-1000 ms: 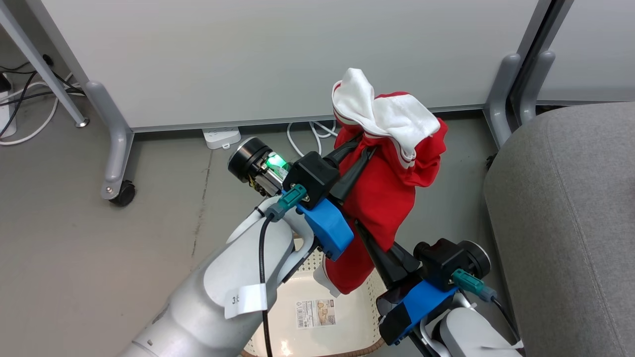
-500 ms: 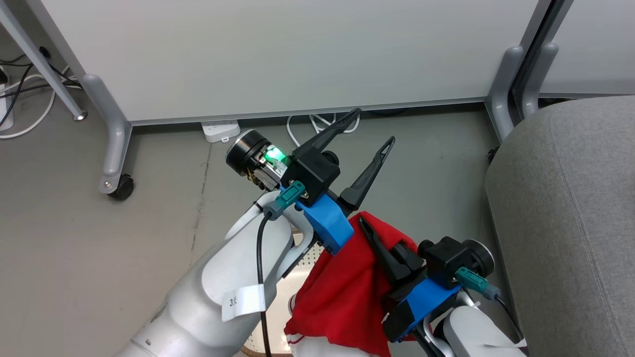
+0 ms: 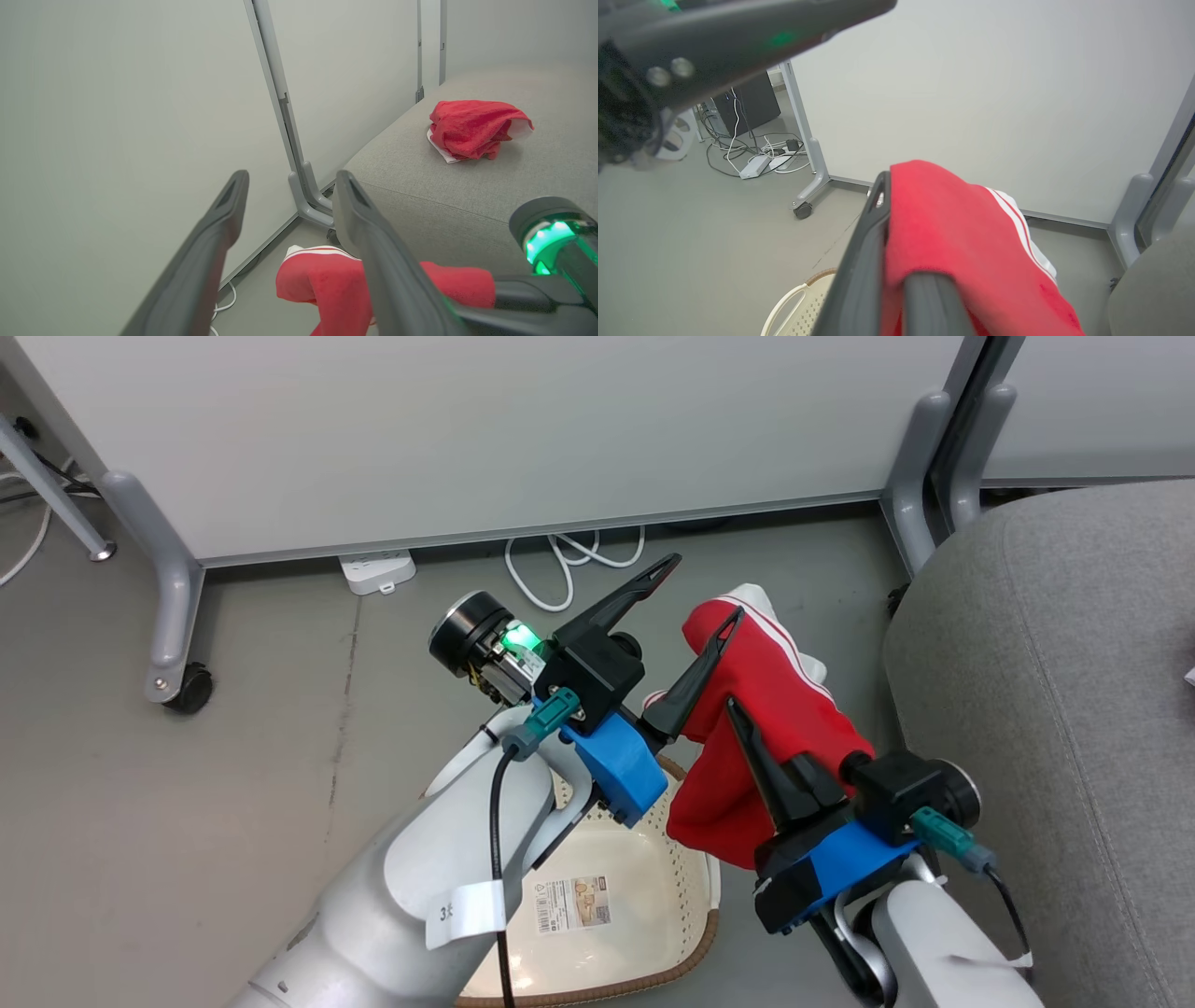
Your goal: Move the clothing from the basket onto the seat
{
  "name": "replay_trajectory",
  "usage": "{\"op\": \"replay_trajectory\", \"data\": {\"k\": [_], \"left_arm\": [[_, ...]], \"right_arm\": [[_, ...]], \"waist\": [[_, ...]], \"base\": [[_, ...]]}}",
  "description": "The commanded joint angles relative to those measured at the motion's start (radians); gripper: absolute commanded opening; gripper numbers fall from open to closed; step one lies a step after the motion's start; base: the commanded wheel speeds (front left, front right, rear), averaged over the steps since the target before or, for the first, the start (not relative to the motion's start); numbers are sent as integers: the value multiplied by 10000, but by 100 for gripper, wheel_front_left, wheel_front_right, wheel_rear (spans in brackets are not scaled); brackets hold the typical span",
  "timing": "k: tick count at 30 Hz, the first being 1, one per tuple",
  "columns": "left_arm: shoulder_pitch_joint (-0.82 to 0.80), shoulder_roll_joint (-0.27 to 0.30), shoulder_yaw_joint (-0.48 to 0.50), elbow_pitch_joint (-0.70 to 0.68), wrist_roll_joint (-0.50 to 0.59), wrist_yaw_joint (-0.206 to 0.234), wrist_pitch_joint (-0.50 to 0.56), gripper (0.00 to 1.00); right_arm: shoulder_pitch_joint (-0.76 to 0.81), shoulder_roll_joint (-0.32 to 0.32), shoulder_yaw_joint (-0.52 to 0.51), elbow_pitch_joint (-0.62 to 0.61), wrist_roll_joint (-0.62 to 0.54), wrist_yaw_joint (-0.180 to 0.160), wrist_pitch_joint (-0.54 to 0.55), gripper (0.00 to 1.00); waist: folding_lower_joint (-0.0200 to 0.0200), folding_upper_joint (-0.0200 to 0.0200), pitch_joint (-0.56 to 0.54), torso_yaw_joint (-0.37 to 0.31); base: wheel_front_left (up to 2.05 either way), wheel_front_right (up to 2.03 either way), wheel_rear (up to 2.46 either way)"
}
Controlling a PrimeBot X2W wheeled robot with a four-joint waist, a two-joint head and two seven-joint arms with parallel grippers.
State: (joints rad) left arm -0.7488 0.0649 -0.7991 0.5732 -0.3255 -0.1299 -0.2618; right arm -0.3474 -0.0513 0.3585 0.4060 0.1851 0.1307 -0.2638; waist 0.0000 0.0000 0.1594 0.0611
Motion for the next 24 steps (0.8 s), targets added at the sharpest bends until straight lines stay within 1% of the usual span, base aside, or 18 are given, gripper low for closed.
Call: {"op": "replay_trajectory", "data": {"k": [1, 10, 18, 24], "left_arm": [[38, 21, -65, -11, 0, -9, -49, 100], [-28, 18, -277, -85, -74, -10, -49, 100], [105, 144, -443, -217, 20, -10, -47, 100], [73, 233, -845, -268, 73, -10, -47, 100]], "right_arm": [[-198, 15, -250, -102, -83, 1, -11, 0], [-414, 14, -1259, -517, -348, 1, -11, 0], [-406, -11, -2000, -938, -453, 1, -11, 0], [-387, -6, -2674, -1290, -460, 1, -13, 0]], "waist": [[0, 0, 119, -167], [0, 0, 521, -822], [0, 0, 902, -1702], [0, 0, 1297, -2393]], "base": [[0, 0, 0], [0, 0, 0], [0, 0, 0], [0, 0, 0]]}}
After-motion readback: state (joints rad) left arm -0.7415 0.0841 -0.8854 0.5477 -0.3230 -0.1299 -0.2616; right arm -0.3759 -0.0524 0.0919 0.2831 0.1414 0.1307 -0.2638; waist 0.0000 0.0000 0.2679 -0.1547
